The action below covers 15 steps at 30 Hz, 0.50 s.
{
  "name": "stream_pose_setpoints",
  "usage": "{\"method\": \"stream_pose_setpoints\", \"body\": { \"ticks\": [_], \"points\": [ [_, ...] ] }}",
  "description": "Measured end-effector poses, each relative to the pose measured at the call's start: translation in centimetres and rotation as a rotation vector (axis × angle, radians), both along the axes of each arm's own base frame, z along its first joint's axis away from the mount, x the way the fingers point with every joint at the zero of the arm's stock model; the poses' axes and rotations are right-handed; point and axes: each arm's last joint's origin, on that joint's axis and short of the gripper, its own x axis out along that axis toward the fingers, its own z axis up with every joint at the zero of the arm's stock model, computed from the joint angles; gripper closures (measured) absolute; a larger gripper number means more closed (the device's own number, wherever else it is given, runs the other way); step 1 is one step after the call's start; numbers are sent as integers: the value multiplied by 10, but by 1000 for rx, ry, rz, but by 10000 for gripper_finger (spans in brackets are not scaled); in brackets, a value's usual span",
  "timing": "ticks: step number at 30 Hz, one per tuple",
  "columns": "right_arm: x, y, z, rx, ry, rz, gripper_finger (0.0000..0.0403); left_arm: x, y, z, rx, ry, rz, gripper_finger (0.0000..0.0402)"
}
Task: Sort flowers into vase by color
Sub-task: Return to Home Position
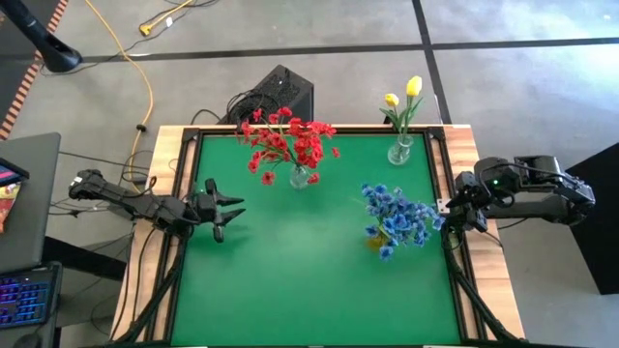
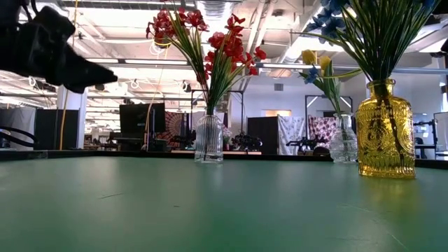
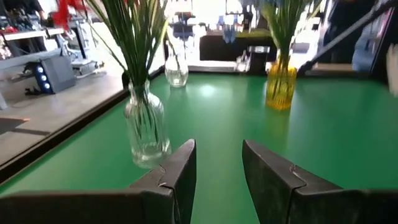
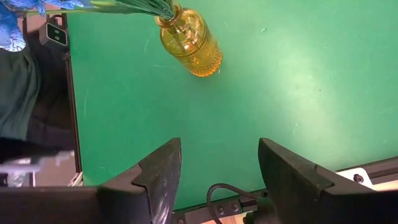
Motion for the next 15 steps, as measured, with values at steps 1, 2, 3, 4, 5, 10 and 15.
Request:
{"method": "stream_pose_setpoints", "body": {
  "ticks": [1, 2, 3, 4, 5, 10, 15],
  "points": [
    [0, 0, 0, 0, 0, 0, 164, 0, 0, -2, 7, 20, 0, 283],
    [0, 0, 0, 0, 0, 0, 164, 0, 0, -4, 14, 41, 0, 283],
    [0, 0, 0, 0, 0, 0, 164, -1, 0, -5, 17, 53, 0, 283],
    [0, 0, 0, 0, 0, 0, 164, 0, 0, -5, 17, 54, 0, 283],
    [0, 0, 0, 0, 0, 0, 164, 0, 0, -5, 18, 57, 1, 283],
    [0, 0, 0, 0, 0, 0, 164, 0, 0, -5, 19, 60, 0, 283],
    [0, 0, 0, 0, 0, 0, 164, 0, 0, -5, 18, 59, 0, 283]
  ]
}}
